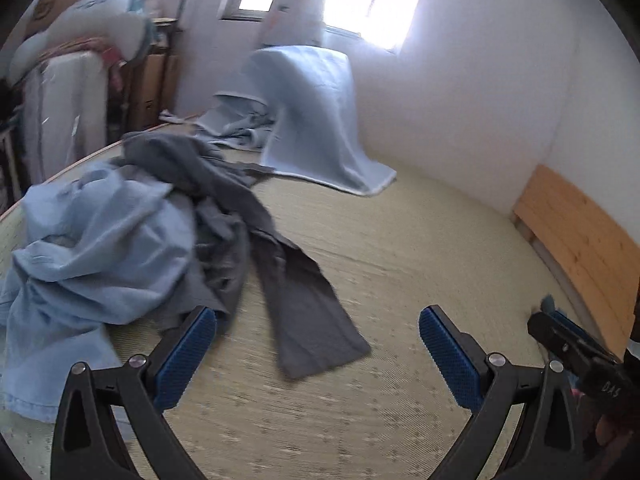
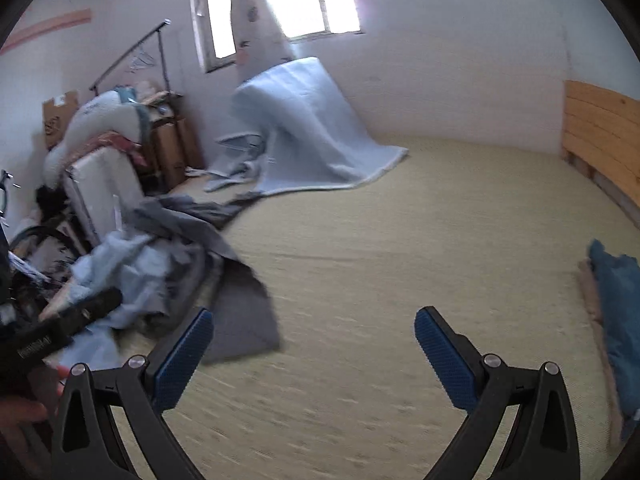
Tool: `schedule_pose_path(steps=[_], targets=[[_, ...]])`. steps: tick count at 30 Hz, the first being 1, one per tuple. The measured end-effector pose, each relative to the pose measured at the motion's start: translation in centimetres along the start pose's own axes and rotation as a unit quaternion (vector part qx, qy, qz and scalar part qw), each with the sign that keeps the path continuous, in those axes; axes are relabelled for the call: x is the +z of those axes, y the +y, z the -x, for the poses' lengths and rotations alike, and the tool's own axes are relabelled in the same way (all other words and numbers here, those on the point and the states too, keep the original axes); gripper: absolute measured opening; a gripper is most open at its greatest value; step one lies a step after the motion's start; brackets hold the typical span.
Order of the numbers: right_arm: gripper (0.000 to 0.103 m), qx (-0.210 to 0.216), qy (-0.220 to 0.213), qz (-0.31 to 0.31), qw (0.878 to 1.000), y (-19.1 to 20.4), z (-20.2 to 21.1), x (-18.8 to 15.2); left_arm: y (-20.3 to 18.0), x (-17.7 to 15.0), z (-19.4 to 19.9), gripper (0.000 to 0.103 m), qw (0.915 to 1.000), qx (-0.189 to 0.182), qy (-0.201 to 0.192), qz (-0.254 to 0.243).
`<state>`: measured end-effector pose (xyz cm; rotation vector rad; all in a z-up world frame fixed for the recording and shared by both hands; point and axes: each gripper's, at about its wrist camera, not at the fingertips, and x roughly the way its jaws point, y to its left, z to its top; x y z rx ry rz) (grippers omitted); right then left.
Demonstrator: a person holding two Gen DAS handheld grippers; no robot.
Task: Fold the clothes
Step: 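Move both tools toward the light-blue sweatpants heap and grasp with the right gripper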
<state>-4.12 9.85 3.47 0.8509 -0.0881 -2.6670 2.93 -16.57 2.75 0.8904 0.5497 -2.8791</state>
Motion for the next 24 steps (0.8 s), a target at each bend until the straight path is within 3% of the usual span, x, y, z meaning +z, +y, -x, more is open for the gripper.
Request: schedule_pose_path(steps=[5,10,15,19,24], targets=[[0.103,0.082,0.013,0.016,0.996,6.3,-2.9,3.2,5.3,1.1,1.8,0.103,0.9969,0.028,-0.018,0.072],[0.103,0.145,0.044,0.043,0.988,13.3,-6.7,5.0,11.9,1.3,2.8,0.103,0.9869,0.083,-0.009,0.138],[0.103,0.201,0.088,0.026,0.975,19.7,-12.2,5.4,16.8,1.1,4.5,0.103,0.9762,0.116,-0.025,0.181],[0.103,0.219,0.122,0.005,0.968,23.5,-16.8,5.0,19.8,0.8,5.7,0.103,0.9668,0.125,-0.04,0.219],[0.1,0.22,0.16,-0.015,0.962,26.9,-22.8,4.0,22.3,0.4,5.4,0.103,0.9581,0.128,-0.027,0.255]])
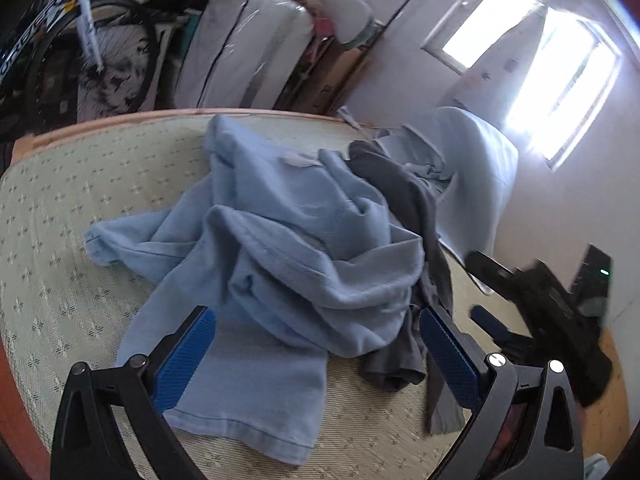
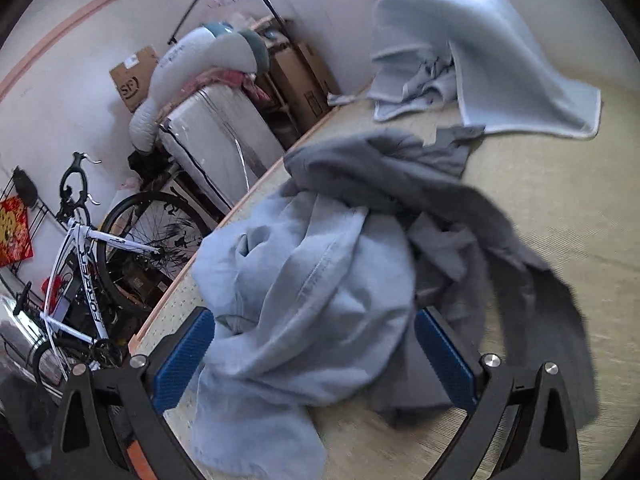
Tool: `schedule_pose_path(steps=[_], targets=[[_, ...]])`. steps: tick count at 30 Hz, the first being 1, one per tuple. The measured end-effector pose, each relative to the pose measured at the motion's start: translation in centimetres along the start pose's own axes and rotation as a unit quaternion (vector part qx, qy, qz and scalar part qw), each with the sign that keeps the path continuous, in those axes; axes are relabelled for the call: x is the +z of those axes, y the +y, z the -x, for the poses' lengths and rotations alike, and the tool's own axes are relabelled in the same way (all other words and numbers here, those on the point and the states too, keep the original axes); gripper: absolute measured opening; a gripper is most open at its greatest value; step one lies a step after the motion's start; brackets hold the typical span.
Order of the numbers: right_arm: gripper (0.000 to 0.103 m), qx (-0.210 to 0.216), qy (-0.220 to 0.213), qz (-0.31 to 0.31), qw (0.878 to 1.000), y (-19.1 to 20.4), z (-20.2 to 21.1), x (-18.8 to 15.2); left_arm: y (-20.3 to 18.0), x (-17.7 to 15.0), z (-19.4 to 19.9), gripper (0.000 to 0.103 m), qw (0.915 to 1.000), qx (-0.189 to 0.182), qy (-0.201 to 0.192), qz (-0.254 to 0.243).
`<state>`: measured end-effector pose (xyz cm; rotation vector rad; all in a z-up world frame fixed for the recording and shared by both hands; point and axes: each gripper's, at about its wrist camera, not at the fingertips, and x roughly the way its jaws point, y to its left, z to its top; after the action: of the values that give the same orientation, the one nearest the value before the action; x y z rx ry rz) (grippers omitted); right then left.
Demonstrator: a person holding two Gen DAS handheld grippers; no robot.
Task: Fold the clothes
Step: 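Move both tools toward the light-blue sweatpants heap and grasp with the right gripper, then lift the sweatpants with the right gripper and pull them out of the heap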
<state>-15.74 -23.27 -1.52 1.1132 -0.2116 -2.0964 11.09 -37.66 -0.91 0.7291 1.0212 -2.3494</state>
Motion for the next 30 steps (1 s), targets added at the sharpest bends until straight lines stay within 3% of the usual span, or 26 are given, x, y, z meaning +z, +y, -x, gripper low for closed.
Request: schedule_pose_path(steps=[8,11,14,17,18,19,24,30], targets=[[0.089,-0.004,0.037,-0.044,0.998,-0.2,-6.8,2.1,1.7,0.9,-0.2,0.103,0.9998,-0.014,0.001,0.017],[0.08,-0.013,0.048,-0.039,0.998,0.2,-8.5,2.3,2.5,1.2,-0.3,0.103,0.9996,-0.016,0.003,0.024],[0.064,-0.022,0.059,-0.031,0.998,0.8,-9.9,2.3,3.2,1.4,-0.3,0.103,0.9991,-0.022,0.005,0.035],[0.034,-0.035,0.059,-0.017,0.997,1.5,-10.6,2.0,3.9,1.6,-0.3,0.103,0.9984,-0.029,0.008,0.048],[0.018,-0.041,0.056,-0.009,0.998,1.8,-10.7,2.0,4.1,1.7,-0.3,0.103,0.9982,-0.03,0.008,0.051],[0.013,-0.048,0.052,0.005,0.997,2.2,-10.5,1.9,4.3,1.8,-0.2,0.103,0.9982,-0.029,0.008,0.052],[0.008,-0.025,-0.007,0.035,0.999,3.5,-6.8,2.2,4.7,2.6,0.5,0.103,0.9991,-0.015,-0.005,0.039],[0.006,0.001,-0.071,0.055,0.996,4.9,-0.1,3.0,4.7,2.9,0.7,0.103,0.9985,-0.034,0.0,0.043]])
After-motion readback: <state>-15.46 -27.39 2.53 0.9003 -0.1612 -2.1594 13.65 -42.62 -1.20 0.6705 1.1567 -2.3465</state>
